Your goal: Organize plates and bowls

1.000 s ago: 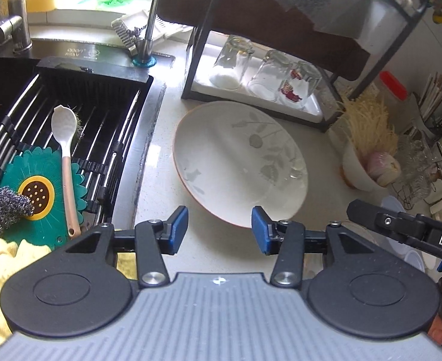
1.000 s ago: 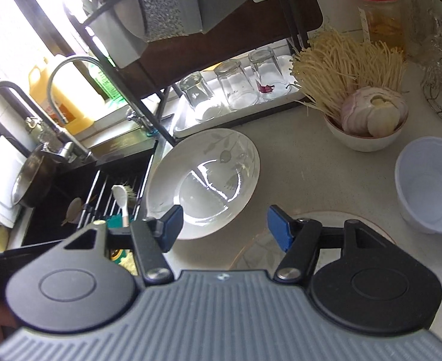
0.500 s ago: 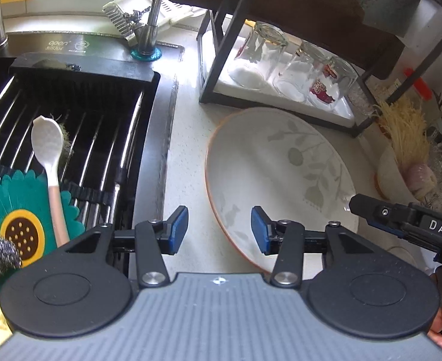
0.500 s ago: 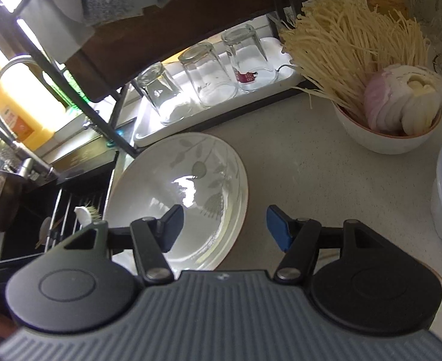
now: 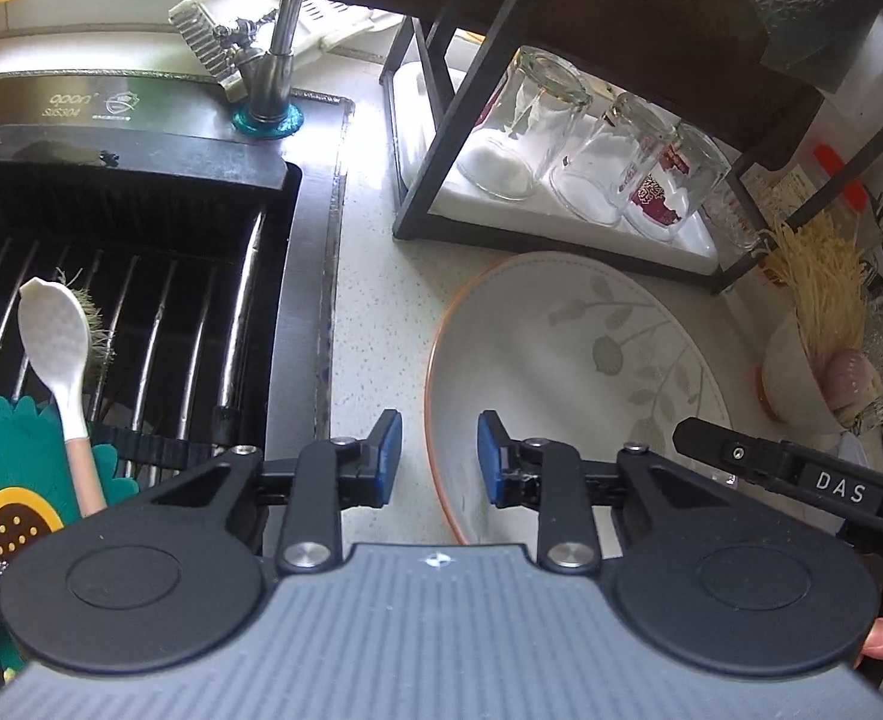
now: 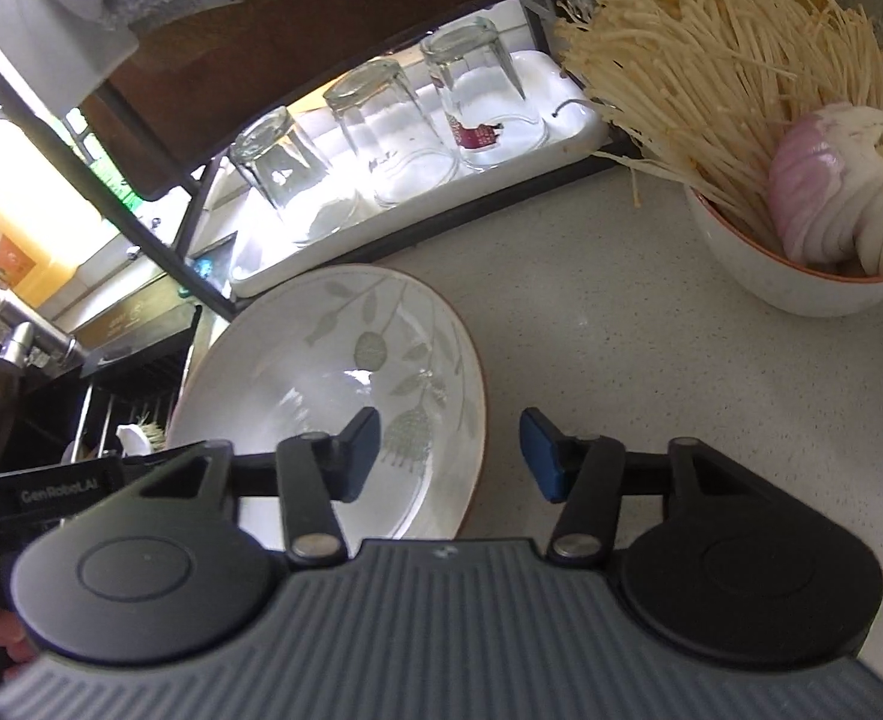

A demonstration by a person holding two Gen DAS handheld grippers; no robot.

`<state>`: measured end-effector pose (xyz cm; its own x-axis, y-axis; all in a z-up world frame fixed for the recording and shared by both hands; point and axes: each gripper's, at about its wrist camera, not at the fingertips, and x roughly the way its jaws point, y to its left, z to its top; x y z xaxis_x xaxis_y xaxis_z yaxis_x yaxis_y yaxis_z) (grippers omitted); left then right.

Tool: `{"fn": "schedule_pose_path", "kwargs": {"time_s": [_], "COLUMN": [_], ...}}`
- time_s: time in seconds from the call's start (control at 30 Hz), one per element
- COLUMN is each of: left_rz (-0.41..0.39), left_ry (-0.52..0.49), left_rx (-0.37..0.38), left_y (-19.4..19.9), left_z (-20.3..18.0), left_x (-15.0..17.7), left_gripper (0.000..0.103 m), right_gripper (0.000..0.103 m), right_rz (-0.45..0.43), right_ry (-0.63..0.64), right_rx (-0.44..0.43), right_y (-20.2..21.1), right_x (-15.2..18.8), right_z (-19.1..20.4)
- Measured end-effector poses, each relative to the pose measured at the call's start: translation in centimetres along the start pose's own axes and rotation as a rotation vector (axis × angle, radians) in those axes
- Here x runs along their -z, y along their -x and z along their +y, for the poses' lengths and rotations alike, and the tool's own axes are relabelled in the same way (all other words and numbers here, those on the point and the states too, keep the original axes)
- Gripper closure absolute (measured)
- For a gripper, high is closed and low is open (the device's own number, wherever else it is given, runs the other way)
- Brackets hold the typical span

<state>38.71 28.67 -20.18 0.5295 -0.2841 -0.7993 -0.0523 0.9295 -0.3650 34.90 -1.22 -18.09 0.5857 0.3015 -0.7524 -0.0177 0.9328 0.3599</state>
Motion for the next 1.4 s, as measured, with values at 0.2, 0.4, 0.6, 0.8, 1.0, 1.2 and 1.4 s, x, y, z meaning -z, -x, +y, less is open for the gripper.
{"fn": "schedule_pose_path", "kwargs": {"time_s": [0.2, 0.4, 0.6, 0.8, 1.0, 1.2, 1.4], "left_rz": [0.026, 0.042, 0.055, 0.056, 0.032, 0.005, -0.036], "left_ry": [-0.026, -0.038, -0.004, -0.009, -0.012, 0.012, 0.007], "left_rx": [0.018, 0.034, 0.016, 0.013, 0.000, -0.001, -0.006], "left_y": [-0.8, -0.9, -0.5, 0.9, 3.3, 6.0, 9.0], "left_z": [0.2, 0.2, 0.4, 0.1, -0.7, -1.4, -3.1], "left_x": [-0.5, -0.7, -0.7, -0.2, 0.2, 0.8, 1.8], "left_gripper": [0.081, 0.088, 0.088, 0.088, 0.090, 0.090, 0.090], "right_gripper": [0.073, 0.079, 0.079, 0.079, 0.079, 0.079, 0.079], "right_rz": [-0.015, -0.012, 0.007, 0.010, 0.026, -0.008, -0.022], "right_ry": [-0.002, -0.007, -0.014, -0.004, 0.051, 0.069, 0.089], "right_rx": [0.019, 0.002, -0.016, -0.043, -0.040, -0.078, -0.110], "right_y": [-0.3, 0.0, 0.1, 1.0, 2.1, 4.4, 6.7], "right_x": [0.0, 0.2, 0.3, 0.4, 0.6, 0.5, 0.5], "right_z": [0.0, 0.2, 0.3, 0.2, 0.8, 1.0, 0.8]}}
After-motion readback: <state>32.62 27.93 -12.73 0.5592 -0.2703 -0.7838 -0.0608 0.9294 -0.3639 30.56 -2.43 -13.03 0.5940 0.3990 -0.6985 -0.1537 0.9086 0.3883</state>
